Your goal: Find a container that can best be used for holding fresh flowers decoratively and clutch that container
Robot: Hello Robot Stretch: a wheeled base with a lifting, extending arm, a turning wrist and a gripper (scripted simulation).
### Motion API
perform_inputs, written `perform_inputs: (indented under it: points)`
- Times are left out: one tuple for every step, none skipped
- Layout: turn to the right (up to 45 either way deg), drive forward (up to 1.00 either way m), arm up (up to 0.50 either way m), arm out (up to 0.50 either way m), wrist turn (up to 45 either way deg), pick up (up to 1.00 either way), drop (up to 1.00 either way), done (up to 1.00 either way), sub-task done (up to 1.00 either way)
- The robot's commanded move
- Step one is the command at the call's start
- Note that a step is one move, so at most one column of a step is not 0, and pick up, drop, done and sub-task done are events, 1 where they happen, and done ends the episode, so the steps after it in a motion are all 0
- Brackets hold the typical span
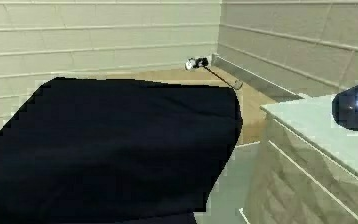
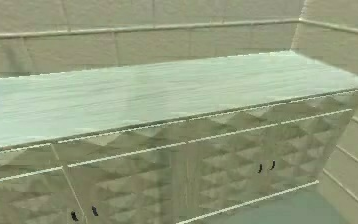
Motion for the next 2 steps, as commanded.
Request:
perform_inputs:
  points:
    - [45.0,0.0,0.0,0.0,0.0,0.0,0.0,0.0,0.0]
    - [42.0,0.0,0.0,0.0,0.0,0.0,0.0,0.0,0.0]
